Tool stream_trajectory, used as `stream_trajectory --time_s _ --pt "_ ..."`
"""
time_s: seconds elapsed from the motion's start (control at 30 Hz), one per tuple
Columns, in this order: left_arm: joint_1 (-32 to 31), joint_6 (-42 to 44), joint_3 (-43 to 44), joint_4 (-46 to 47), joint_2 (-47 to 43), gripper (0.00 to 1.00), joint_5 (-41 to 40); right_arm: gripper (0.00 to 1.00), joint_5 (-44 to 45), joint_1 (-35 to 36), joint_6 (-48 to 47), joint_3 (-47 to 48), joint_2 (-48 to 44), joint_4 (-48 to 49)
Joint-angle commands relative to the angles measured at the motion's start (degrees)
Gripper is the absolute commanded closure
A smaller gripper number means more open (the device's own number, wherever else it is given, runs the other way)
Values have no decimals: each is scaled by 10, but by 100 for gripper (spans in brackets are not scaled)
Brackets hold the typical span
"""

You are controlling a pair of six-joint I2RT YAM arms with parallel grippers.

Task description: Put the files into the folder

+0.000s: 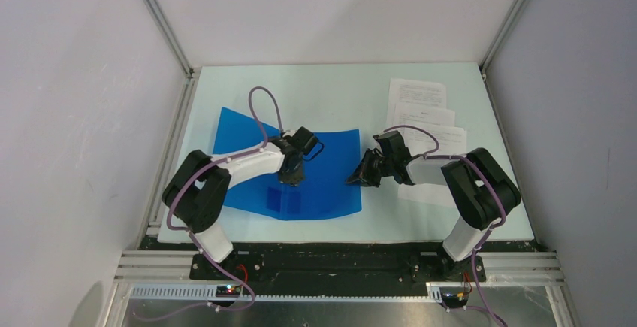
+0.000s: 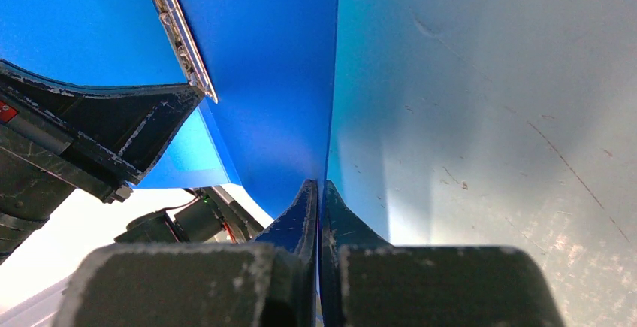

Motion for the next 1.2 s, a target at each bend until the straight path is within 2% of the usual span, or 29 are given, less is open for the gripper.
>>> stream_trajectory --time_s 0.0,0.63,1.17 --pt "8 0 -17 29 -8 100 6 100 0 5 -6 -1 11 -7" --pt "9 -19 -46 126 48 100 89 100 5 13 -4 -1 19 -8" --pt "16 -44 -121 300 108 100 239 100 0 16 0 -1 28 5"
